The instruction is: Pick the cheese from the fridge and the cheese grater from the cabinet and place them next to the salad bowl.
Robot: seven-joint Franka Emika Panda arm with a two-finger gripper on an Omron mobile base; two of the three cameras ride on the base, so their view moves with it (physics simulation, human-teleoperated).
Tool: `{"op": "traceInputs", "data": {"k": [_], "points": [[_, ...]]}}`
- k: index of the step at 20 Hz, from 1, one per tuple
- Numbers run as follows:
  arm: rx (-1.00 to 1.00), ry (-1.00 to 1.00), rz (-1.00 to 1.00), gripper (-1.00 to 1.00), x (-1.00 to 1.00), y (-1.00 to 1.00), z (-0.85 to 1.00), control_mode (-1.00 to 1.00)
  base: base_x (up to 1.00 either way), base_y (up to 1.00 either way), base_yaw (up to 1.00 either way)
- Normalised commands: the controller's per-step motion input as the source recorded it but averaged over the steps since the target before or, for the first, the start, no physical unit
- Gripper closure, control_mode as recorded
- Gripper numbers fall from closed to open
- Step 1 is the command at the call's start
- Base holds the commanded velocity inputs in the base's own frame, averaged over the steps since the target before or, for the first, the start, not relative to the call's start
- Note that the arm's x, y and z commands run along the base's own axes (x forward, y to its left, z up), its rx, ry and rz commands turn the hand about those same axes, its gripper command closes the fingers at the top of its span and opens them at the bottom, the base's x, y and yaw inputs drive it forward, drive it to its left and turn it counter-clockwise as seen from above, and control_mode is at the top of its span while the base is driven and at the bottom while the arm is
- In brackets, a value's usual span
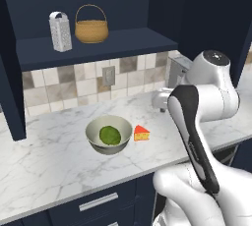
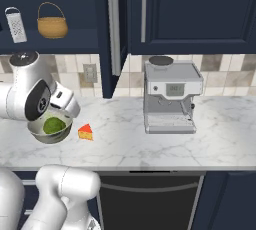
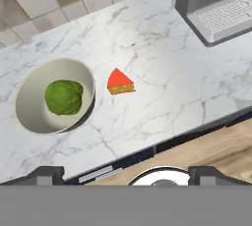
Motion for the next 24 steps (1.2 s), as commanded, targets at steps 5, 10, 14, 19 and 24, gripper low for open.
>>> {"op": "traceInputs", "data": {"k": [5,10,14,19,24], "points": [[0.0,-0.06,0.16,-1.0,0.0,0.09,0.04,-1.0,0.0,0.0,0.0],[0.0,-0.19,0.18,-1.0,-0.28,0.1,0.37,-1.0,0.0,0.0,0.0],[0.0,-0.18,0.18,-1.0,-0.44,0.26,0.51,-1.0,0.0,0.0,0.0],[0.0,-0.15,0.11,-1.0,-0.16,0.52,0.48,-1.0,0.0,0.0,0.0],[0.0,-0.13,0.03,-1.0,0.03,0.55,0.47,-1.0,0.0,0.0,0.0]]}}
